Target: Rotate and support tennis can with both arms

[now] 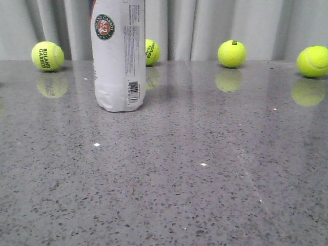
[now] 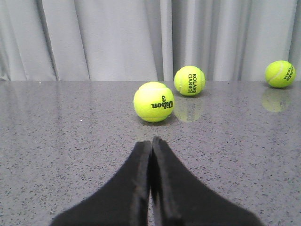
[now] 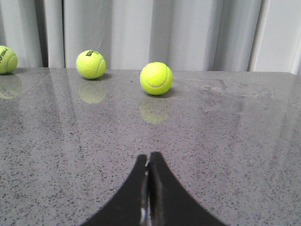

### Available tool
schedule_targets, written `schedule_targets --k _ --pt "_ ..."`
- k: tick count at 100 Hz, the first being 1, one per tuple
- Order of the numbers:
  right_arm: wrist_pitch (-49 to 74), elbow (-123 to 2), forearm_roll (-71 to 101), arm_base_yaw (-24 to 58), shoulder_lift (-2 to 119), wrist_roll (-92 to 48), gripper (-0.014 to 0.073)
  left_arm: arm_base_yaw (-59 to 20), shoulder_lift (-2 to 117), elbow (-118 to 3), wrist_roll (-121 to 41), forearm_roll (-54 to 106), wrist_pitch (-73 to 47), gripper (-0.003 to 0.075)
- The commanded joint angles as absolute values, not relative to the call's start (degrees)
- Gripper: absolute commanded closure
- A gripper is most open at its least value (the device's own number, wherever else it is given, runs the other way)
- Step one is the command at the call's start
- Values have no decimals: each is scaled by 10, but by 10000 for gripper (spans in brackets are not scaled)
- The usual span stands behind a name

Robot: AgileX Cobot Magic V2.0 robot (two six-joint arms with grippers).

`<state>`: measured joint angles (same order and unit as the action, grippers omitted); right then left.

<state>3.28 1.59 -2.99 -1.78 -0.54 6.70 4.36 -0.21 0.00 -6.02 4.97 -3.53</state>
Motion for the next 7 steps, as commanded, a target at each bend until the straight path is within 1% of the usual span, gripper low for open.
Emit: schedule_targets --k 1,7 --pt "-9 6 -36 -22 -22 68 662 45 -22 25 -54 51 7 740" --pt "-9 6 -36 -22 -22 68 662 45 -22 25 -54 51 7 740"
